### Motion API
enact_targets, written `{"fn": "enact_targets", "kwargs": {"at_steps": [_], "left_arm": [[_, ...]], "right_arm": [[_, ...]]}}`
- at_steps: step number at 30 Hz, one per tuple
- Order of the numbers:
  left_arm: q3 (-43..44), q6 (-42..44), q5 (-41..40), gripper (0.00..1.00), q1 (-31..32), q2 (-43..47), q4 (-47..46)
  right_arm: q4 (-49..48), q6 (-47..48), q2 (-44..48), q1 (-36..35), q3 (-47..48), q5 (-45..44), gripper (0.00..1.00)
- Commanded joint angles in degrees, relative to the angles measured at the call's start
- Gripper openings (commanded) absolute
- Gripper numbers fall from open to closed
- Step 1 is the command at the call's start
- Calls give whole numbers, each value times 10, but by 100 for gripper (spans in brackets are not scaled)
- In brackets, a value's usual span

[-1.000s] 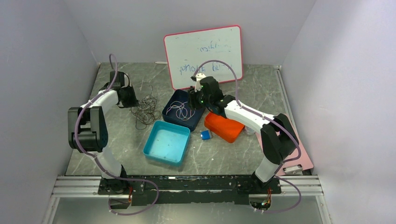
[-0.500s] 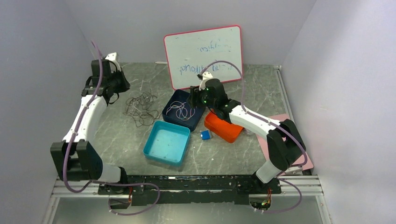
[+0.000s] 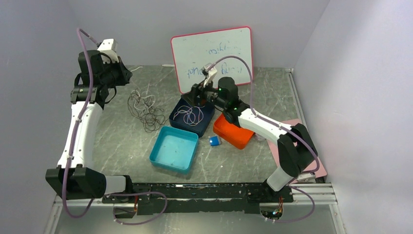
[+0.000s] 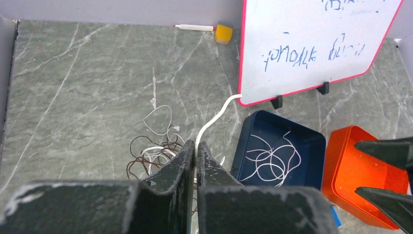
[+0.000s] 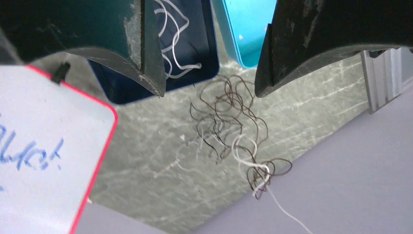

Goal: Untangle the cables

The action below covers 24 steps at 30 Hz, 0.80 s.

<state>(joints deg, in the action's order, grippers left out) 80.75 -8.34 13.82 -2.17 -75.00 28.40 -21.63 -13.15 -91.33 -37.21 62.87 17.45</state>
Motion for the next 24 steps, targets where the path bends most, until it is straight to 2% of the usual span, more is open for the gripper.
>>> {"fn": "enact_targets", "kwargs": {"at_steps": [1, 13, 24], "left_arm": [[29, 3, 20, 7, -5, 30, 27], [43, -9, 24, 7, -5, 43, 42], [62, -31, 39, 7, -5, 43, 47]], "right_arm": [[-76, 28, -45, -15, 47, 65, 73], [-125, 71, -207, -106, 241, 64, 75], [-134, 47, -390, -137, 430, 72, 66]]}}
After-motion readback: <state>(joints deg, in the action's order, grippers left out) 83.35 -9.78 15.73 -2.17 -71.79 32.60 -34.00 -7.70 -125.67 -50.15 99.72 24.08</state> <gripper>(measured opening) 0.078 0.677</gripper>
